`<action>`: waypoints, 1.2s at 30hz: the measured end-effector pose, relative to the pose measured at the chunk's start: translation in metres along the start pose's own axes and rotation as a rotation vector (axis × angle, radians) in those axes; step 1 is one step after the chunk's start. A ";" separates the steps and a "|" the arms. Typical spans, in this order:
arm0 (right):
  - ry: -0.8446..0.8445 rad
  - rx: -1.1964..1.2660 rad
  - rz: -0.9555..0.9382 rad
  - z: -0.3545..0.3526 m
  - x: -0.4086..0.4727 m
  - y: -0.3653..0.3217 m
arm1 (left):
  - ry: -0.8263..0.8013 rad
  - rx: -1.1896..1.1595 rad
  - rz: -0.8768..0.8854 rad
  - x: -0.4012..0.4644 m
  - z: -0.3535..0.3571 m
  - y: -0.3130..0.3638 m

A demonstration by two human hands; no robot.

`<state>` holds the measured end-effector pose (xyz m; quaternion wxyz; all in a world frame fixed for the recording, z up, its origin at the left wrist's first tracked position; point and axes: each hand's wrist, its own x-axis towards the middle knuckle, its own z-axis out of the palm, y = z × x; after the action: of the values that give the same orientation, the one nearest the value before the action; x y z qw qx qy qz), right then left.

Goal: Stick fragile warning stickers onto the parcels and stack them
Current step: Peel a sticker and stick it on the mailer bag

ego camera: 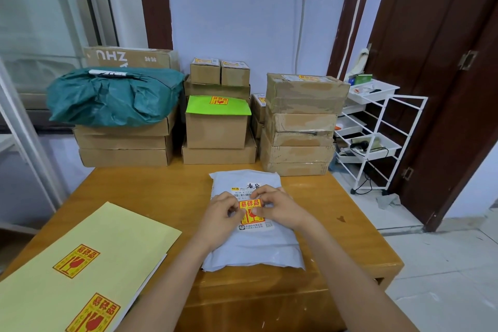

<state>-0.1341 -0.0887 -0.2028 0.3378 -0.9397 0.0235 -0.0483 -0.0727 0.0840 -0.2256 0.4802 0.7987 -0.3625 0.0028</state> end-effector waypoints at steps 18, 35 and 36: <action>0.110 -0.029 0.012 0.013 -0.009 -0.001 | 0.002 0.052 -0.011 0.001 0.001 0.000; 0.114 -0.146 -0.012 0.014 -0.012 -0.006 | -0.017 0.096 0.003 0.001 0.000 -0.001; 0.113 -0.153 -0.016 0.014 -0.011 -0.006 | -0.021 0.094 0.004 0.001 0.000 -0.001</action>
<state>-0.1439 -0.0744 -0.2101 0.2630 -0.9586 0.0389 -0.1021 -0.0713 0.0831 -0.2257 0.4382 0.8197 -0.3686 0.0122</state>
